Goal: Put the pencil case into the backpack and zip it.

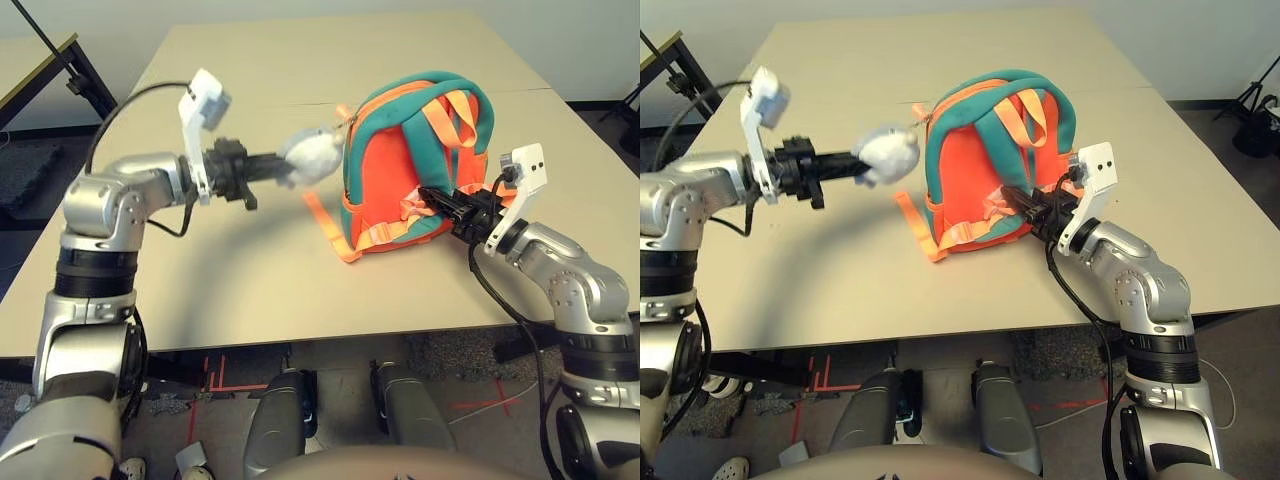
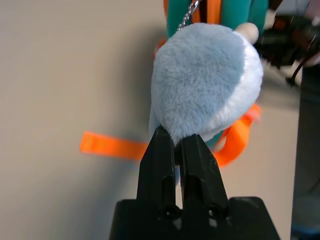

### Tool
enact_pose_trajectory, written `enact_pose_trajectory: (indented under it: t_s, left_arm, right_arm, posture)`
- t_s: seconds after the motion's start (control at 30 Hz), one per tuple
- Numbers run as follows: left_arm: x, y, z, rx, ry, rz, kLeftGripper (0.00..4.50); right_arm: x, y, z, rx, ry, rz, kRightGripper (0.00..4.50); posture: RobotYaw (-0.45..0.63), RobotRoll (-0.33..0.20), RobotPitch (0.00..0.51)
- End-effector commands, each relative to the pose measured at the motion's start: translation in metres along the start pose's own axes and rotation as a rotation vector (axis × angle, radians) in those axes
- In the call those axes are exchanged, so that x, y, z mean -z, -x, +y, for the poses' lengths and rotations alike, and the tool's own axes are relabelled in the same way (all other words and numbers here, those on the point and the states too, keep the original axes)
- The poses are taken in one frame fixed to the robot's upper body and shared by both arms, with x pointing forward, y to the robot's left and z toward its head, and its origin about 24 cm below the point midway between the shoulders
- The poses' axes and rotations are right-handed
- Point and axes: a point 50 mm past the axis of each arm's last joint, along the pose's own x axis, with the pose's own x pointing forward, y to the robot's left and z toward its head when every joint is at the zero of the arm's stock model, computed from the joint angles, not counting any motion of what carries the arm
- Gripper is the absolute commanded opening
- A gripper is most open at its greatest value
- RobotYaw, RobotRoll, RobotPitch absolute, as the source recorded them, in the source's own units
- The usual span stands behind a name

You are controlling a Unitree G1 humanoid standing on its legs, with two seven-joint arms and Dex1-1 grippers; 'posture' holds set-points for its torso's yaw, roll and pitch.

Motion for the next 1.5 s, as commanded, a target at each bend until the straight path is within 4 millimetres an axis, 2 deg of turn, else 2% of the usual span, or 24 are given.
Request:
enact_pose_trajectory:
  t_s: [0.03,0.37,0.57,0.67,0.83,1.0,1.03,1.23,1.3,1.5]
  left_arm:
    - [0.032,-0.004,0.005,-0.040,0.006,0.130,0.00]
    - [0.068,-0.027,-0.001,0.044,0.004,0.286,0.00]
    - [0.087,-0.039,0.002,0.063,-0.088,0.405,0.00]
    - [0.080,-0.045,0.002,0.075,-0.085,0.363,0.00]
    - [0.052,-0.048,0.004,0.077,-0.012,0.154,0.00]
    - [0.029,-0.043,0.003,0.086,0.064,0.004,1.67]
    - [0.028,-0.042,0.001,0.096,0.072,-0.004,2.07]
    - [0.032,-0.038,-0.007,0.109,0.085,0.006,4.49]
    - [0.034,-0.037,-0.007,0.105,0.090,0.009,4.50]
    - [0.036,-0.036,-0.009,0.104,0.099,0.011,4.50]
  right_arm:
    - [0.012,0.000,-0.003,0.021,-0.019,0.059,0.75]
    - [0.012,-0.003,-0.002,0.020,-0.020,0.059,0.75]
    - [0.013,-0.004,-0.002,0.021,-0.023,0.058,0.75]
    - [0.013,-0.004,-0.001,0.022,-0.023,0.057,0.75]
    - [0.011,-0.002,-0.001,0.025,-0.015,0.051,0.75]
    - [0.004,0.002,0.006,-0.043,0.016,0.022,0.75]
    - [0.002,0.003,0.008,-0.061,0.017,0.013,1.48]
    - [-0.001,0.017,0.016,-0.123,0.008,0.031,3.77]
    - [-0.003,0.024,0.013,-0.117,0.009,0.046,4.48]
    - [-0.009,0.048,0.008,-0.120,0.011,0.088,4.48]
  posture:
    - [-0.18,0.000,0.114]
    - [-0.18,0.000,0.115]
    - [-0.18,0.000,0.118]
    - [-0.19,0.000,0.118]
    - [-0.19,0.000,0.117]
    - [-0.19,0.000,0.116]
    - [-0.19,0.000,0.115]
    - [-0.19,0.000,0.115]
    - [-0.19,0.000,0.116]
    - [-0.20,0.000,0.117]
